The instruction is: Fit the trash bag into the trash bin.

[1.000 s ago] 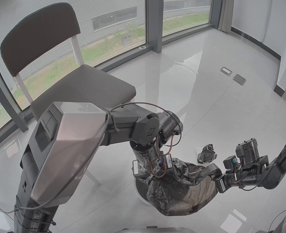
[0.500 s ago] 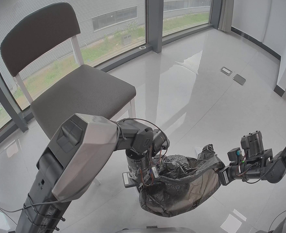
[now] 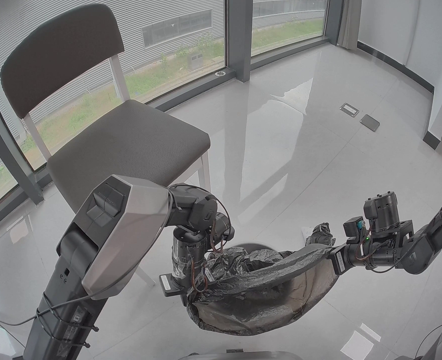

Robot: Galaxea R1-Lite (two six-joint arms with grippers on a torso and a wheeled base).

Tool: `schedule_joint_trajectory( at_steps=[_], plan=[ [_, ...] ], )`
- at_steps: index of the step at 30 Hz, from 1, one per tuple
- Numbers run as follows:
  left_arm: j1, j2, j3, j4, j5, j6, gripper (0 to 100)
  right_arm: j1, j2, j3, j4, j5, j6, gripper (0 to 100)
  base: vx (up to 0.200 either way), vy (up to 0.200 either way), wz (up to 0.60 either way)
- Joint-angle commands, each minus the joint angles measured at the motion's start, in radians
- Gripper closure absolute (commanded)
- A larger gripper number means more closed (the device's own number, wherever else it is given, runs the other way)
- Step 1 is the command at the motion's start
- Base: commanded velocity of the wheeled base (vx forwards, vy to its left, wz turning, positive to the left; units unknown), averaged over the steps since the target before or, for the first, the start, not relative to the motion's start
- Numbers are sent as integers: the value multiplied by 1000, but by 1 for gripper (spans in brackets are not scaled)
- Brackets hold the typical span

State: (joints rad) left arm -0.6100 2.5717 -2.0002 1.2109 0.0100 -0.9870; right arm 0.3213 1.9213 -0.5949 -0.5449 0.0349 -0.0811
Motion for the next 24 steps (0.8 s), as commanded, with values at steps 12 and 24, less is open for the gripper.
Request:
schedule_joint_trajectory(
  at_steps=[12,24],
  plan=[
    [-60,-125,0,-155,91,19,100,42,4,18,-6,0,9,100,0,0,0],
    [-74,-117,0,-205,146,136,100,36,15,18,-10,28,7,100,0,0,0]
  ],
)
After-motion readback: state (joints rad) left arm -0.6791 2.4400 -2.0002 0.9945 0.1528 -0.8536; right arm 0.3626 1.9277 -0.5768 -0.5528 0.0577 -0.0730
